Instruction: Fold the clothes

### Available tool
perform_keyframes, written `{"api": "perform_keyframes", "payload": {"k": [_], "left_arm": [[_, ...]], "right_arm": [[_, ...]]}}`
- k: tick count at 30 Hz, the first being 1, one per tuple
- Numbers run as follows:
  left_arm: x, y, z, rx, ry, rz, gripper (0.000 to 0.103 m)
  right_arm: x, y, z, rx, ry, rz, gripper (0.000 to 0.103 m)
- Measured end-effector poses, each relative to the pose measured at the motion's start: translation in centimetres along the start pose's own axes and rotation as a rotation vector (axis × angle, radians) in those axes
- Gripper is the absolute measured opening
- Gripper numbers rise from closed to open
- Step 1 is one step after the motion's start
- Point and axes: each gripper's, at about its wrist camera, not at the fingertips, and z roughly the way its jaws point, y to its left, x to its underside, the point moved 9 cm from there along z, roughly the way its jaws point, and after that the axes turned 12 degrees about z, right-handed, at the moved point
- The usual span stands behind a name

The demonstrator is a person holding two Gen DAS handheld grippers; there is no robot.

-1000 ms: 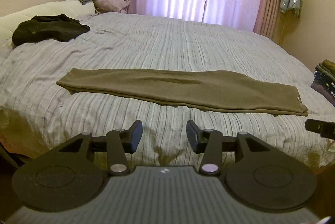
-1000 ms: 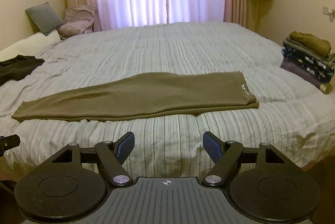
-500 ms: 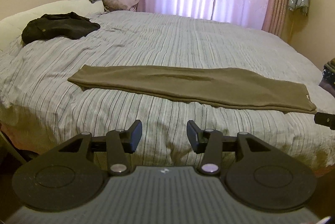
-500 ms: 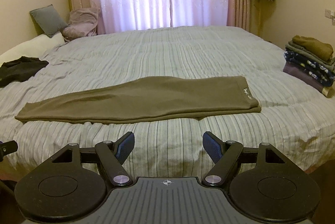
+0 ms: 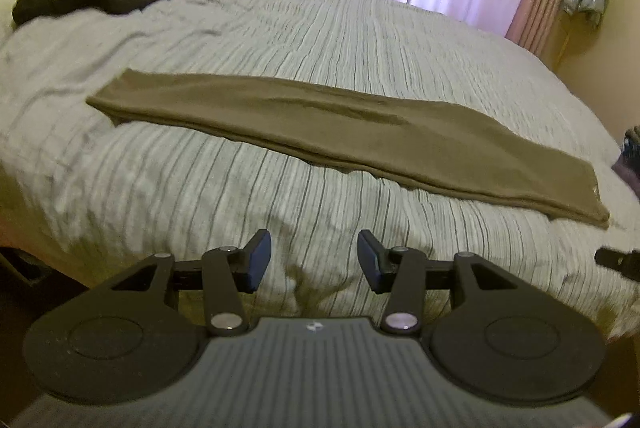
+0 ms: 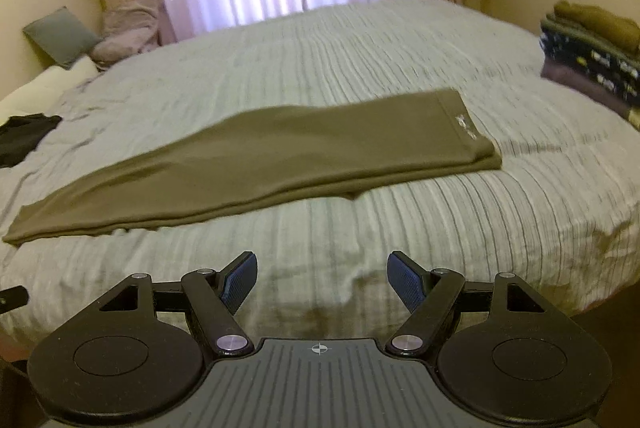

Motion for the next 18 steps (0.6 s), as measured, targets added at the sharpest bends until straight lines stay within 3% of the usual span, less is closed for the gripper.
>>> {"api": "perform_keyframes", "payload": {"k": [4,7,11,18], "left_arm": [[-1.0,3.3,1.4,0.059,-0.024,-0.158,0.043],[-1.7,7.8,2.6,0.074,-0.075,-0.329,0.042],[-2.0,14.3,4.4,0.058,-0.136,-0.546,0.041],[-2.3,23.6,8.4,-0.010,-0.224,-0.833,0.042]], "right_arm": [[-1.5,-1.1,1.4,0.029,0.014,0.018,0.075],[-2.6,-1.3,2.4,0.052,0.010,0.024,0.075],[-3.5,-1.3,4.2,0.077,0.010,0.037,0.075],[-4.5,-0.7,8.0,0.085,0.037,0.125,0.075]]}}
